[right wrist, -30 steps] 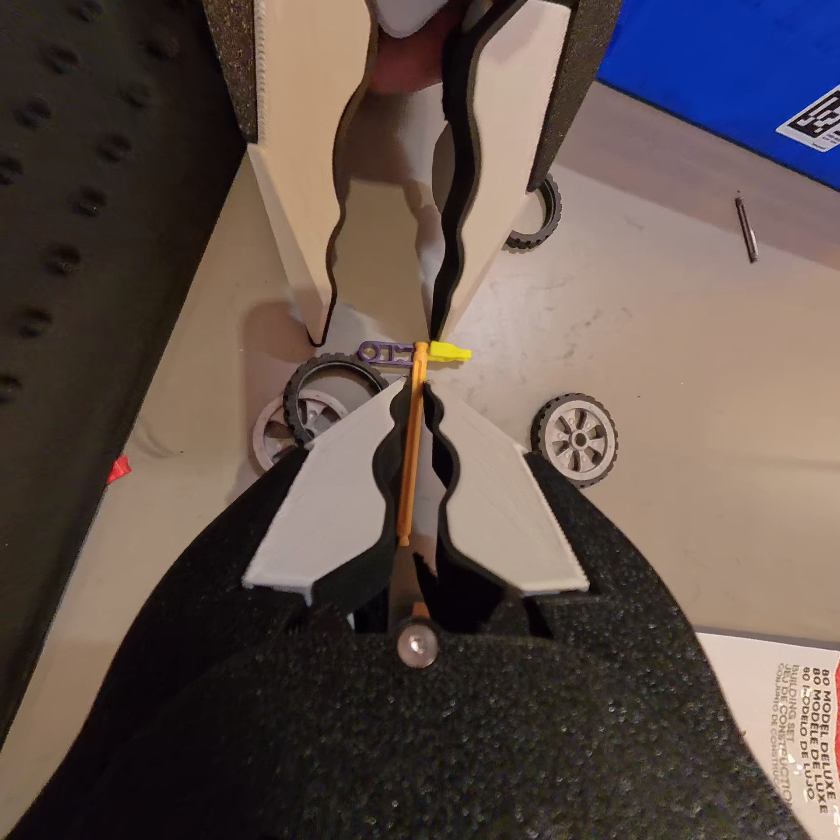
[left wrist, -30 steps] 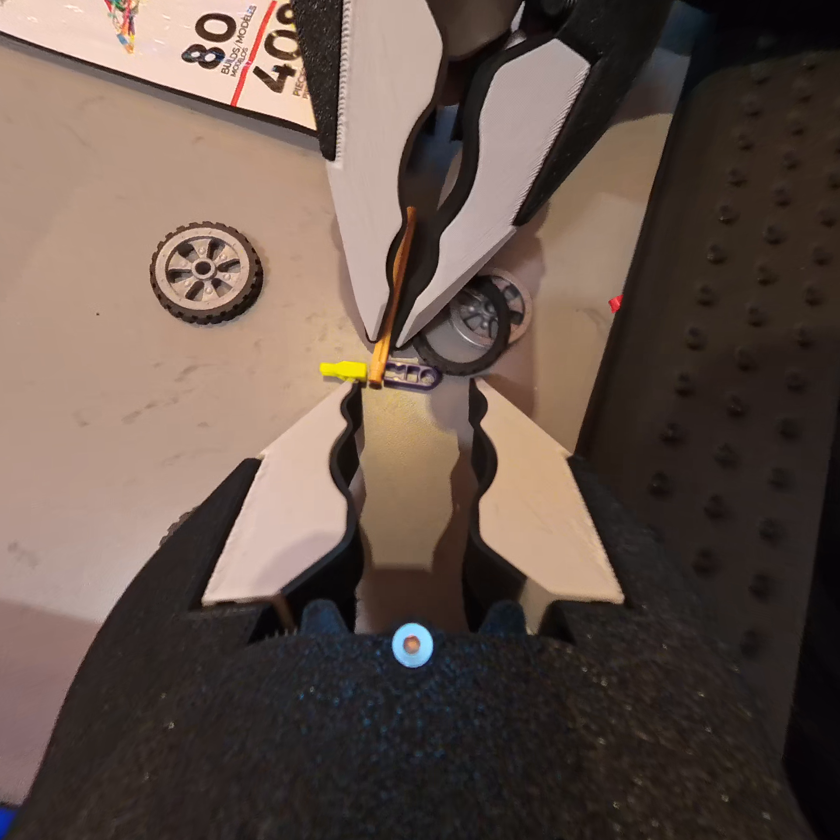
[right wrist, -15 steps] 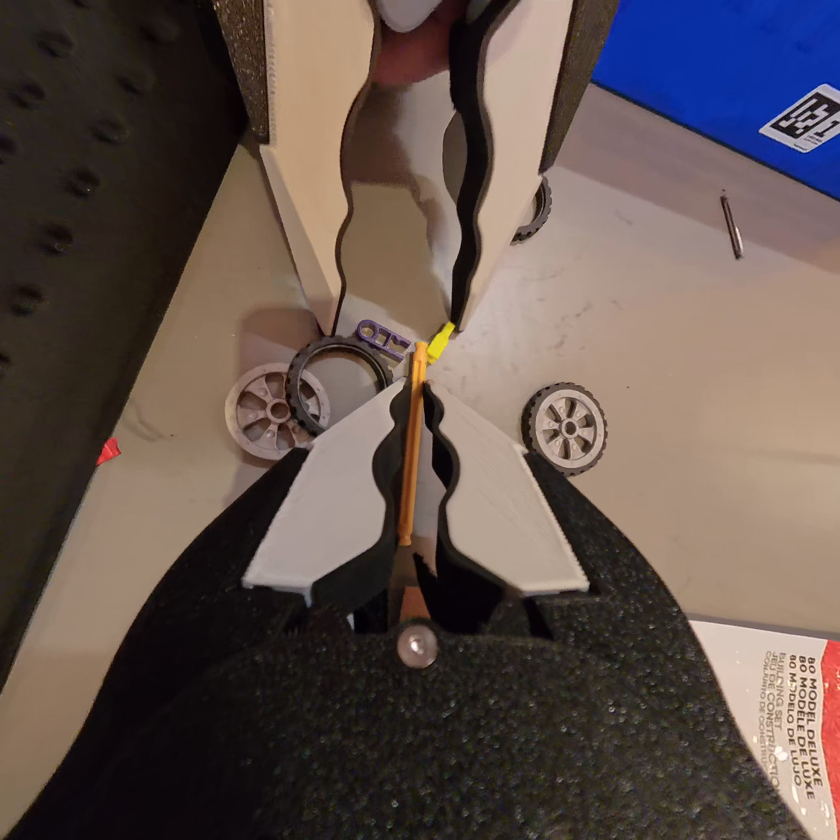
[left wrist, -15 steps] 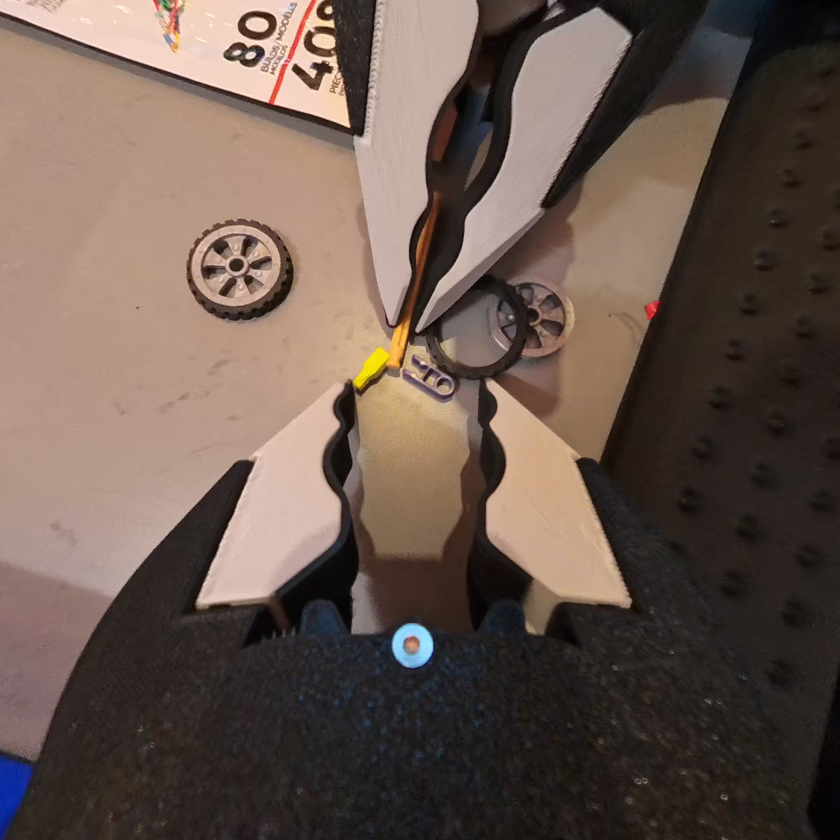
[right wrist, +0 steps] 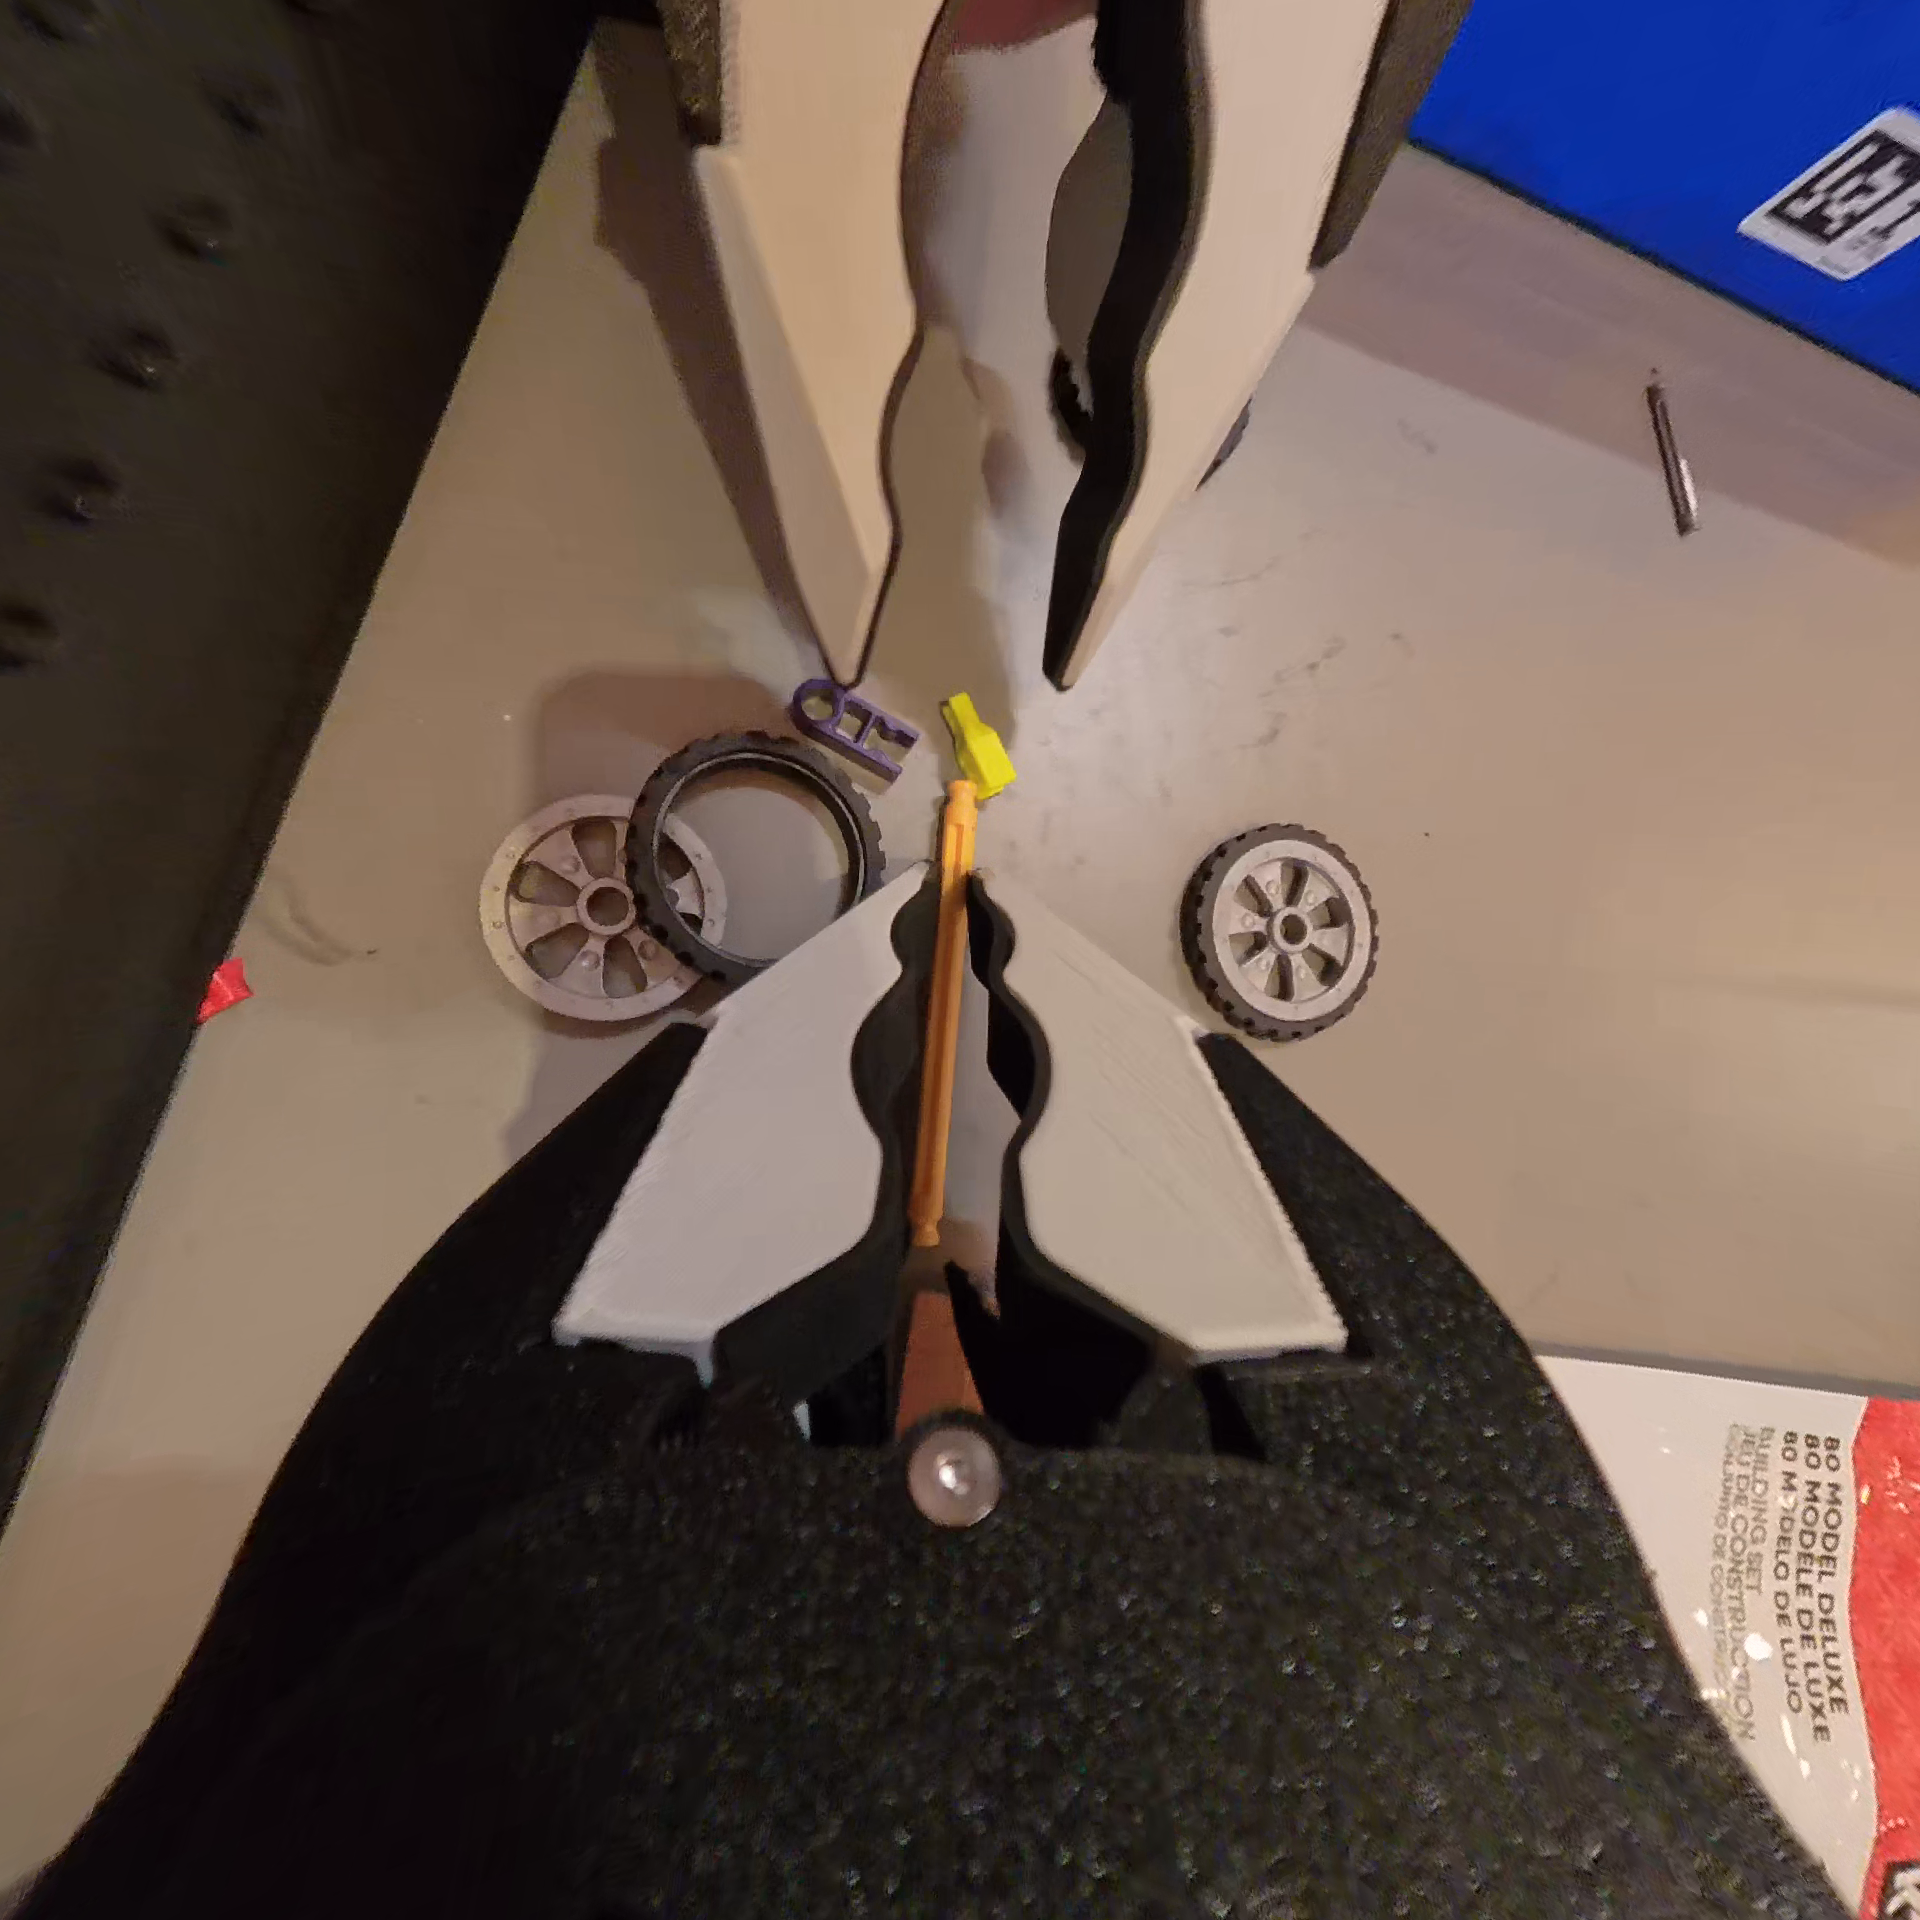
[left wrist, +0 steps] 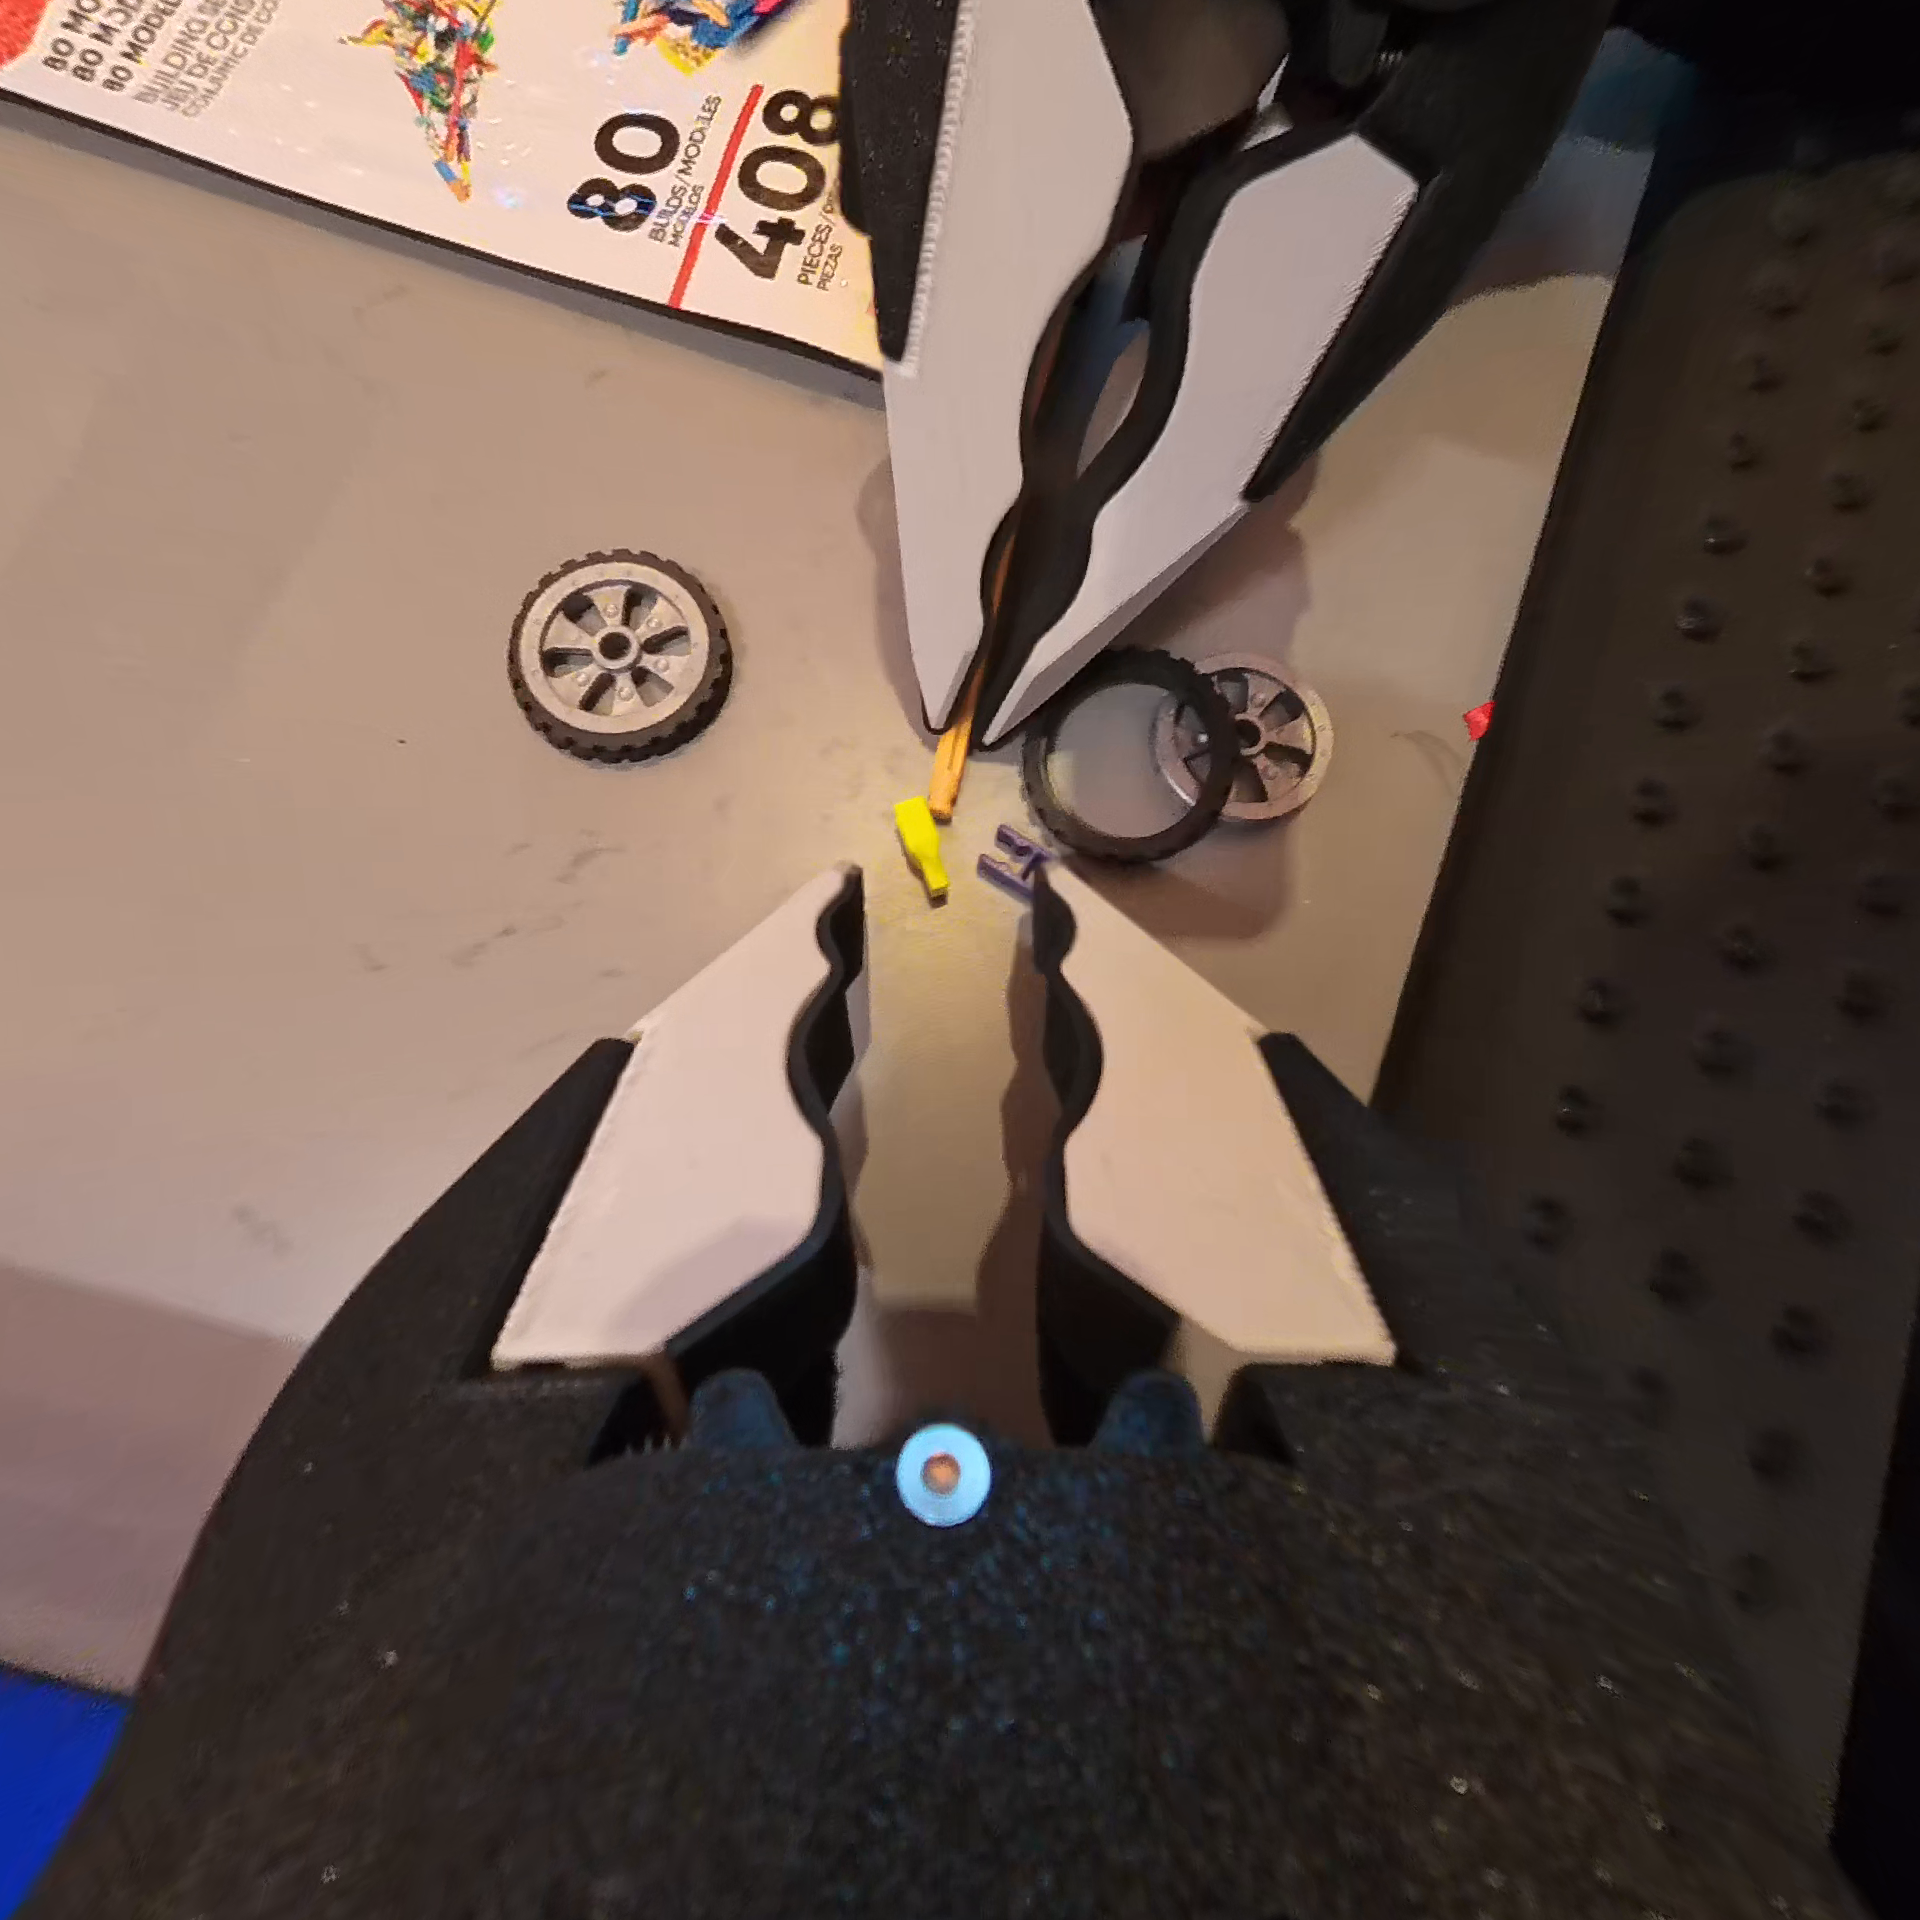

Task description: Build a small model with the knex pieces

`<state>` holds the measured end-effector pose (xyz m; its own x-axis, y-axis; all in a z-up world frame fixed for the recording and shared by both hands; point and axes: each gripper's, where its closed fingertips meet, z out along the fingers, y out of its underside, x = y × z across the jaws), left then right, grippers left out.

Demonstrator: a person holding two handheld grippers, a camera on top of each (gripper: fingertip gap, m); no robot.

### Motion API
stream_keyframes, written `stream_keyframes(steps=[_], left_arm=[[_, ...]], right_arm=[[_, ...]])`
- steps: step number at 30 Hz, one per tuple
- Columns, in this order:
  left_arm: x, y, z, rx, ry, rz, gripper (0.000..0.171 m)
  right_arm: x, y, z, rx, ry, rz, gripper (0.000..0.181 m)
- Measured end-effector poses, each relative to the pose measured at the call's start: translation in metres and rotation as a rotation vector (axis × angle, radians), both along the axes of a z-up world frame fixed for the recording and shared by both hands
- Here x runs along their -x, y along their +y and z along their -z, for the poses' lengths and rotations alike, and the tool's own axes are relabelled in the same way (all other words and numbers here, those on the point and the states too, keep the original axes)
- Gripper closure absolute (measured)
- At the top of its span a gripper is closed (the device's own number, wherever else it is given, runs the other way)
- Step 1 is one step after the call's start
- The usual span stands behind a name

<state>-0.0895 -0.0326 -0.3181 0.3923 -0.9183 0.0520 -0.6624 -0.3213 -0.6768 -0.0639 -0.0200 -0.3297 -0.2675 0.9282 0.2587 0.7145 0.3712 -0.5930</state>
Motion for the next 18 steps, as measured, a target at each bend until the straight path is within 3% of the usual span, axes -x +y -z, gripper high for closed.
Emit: stream_keyframes(steps=[8,12,18], left_arm=[[-0.006,0.003,0.010,-0.005,0.051,0.059,0.157],[-0.003,0.006,0.014,-0.031,0.080,0.022,0.169],[-0.004,0.011,0.015,-0.070,0.097,-0.098,0.170]], right_arm=[[-0.004,0.011,0.001,0.014,-0.022,0.078,0.177],[-0.001,0.010,0.001,0.022,-0.021,0.101,0.177],[0.001,0.011,0.001,0.026,-0.025,0.142,0.177]])
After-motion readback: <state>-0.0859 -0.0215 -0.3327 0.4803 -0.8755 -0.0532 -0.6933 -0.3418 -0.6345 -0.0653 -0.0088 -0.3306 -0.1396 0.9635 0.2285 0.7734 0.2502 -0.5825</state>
